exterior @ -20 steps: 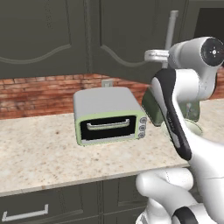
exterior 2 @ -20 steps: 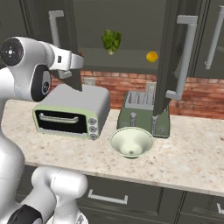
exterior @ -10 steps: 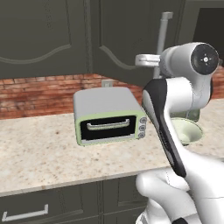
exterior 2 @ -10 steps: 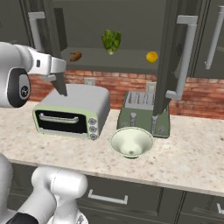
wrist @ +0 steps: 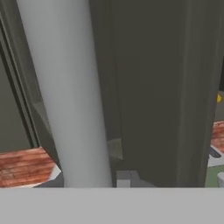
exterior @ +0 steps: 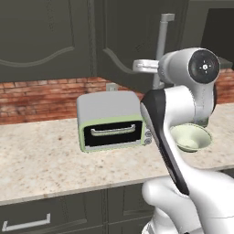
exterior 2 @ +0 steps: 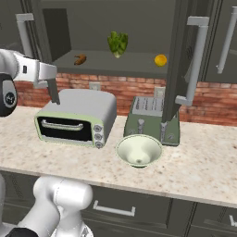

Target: Open the cabinet. Pick the banana and mango from the cabinet and place them into the bowl. Then close the cabinet.

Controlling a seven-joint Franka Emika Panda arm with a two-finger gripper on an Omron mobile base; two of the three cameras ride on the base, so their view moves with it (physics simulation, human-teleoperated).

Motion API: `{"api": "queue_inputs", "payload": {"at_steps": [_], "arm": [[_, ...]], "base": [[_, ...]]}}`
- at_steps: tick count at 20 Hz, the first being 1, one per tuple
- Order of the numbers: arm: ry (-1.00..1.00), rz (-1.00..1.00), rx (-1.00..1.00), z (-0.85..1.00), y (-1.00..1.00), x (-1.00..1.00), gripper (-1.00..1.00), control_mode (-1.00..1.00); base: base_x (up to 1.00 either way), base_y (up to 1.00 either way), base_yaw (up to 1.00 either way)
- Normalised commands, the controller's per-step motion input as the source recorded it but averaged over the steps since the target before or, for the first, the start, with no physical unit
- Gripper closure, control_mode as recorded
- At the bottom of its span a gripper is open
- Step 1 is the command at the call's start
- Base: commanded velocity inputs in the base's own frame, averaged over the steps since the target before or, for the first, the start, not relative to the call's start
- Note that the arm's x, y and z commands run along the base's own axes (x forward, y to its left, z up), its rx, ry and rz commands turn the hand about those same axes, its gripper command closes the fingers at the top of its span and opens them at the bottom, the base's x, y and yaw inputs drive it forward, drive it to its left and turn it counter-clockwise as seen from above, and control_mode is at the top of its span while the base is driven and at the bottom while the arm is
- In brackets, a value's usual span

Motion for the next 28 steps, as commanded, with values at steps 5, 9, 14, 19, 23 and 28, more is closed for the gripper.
{"api": "queue_inputs", "payload": {"at_steps": [5,9,14,19,23,28], "arm": [[0.02,0.00,0.00,0.00,0.00,-0.42,1.00,-1.00],[0.02,0.00,0.00,-0.01,0.00,-0.35,1.00,-1.00],[0.05,0.00,0.00,-0.13,0.00,-0.38,1.00,-1.00],[0.08,0.00,0.00,-0.15,0.00,-0.25,-1.00,-1.00],[0.06,0.00,0.00,-0.06,0.00,-0.25,-1.00,-1.00],[0.01,0.00,0.00,0.00,-0.01,-0.42,-1.00,-1.00]], "base": [[0.00,0.00,0.00],[0.00,0.00,0.00],[0.00,0.00,0.00],[0.00,0.00,0.00],[0.00,0.00,0.00],[0.00,0.00,0.00]]}}
